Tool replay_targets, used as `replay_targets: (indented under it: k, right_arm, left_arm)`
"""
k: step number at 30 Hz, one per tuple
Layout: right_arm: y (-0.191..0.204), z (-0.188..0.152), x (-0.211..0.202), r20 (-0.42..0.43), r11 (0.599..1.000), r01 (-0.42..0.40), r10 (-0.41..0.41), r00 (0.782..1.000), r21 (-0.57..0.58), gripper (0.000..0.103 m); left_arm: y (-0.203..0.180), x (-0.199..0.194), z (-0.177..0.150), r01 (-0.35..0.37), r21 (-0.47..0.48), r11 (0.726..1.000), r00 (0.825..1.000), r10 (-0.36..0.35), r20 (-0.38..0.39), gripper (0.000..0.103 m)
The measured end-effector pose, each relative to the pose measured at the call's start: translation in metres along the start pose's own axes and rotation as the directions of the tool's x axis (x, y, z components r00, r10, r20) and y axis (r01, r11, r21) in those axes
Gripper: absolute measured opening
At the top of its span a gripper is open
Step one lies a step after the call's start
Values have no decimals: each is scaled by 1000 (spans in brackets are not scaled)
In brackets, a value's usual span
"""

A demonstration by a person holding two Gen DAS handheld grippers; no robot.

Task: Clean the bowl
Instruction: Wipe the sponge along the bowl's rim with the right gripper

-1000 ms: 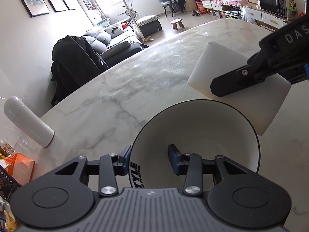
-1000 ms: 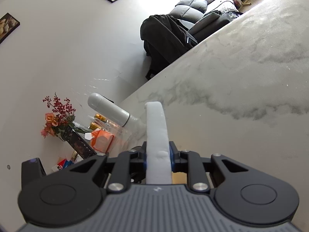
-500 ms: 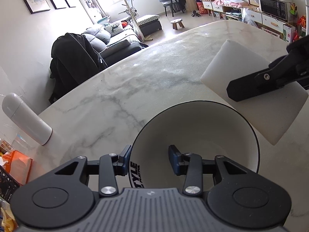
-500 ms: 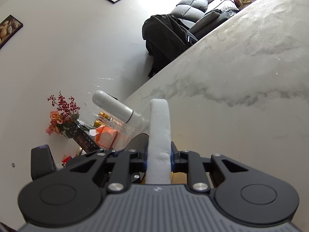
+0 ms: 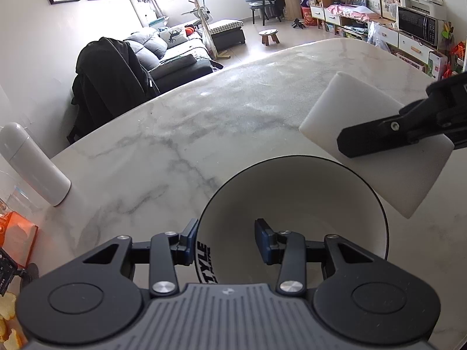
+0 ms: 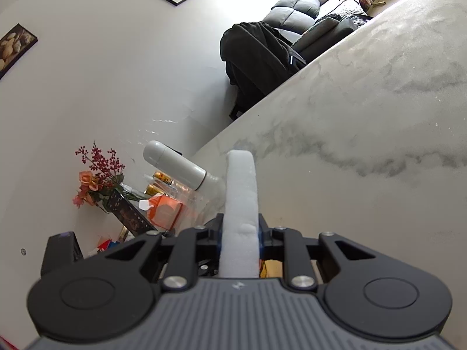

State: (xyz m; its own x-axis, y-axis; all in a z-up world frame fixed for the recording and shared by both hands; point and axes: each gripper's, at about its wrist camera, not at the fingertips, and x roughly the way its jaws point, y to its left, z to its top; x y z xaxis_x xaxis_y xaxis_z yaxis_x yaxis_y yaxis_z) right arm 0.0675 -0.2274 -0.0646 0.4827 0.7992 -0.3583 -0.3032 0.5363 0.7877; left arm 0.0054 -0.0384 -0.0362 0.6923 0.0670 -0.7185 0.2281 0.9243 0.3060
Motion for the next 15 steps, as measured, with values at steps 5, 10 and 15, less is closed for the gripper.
replay_targets:
  k: [5, 10, 15]
  right_arm:
    - [-6, -8, -10, 5, 1000, 7, -7, 1000, 15, 23]
    - [-9, -5, -6, 6, 1000, 4, -5, 1000, 24, 23]
    - [-6, 2, 10, -8, 1000, 1, -1, 1000, 8, 23]
  left_arm:
    - [-3, 0, -1, -13, 11, 1000, 1000, 13, -2, 41]
    - [-5, 0, -1, -27, 17, 999, 1000, 27, -5, 41]
    - [-4, 0, 0, -24, 18, 1000, 1000, 24, -12, 41]
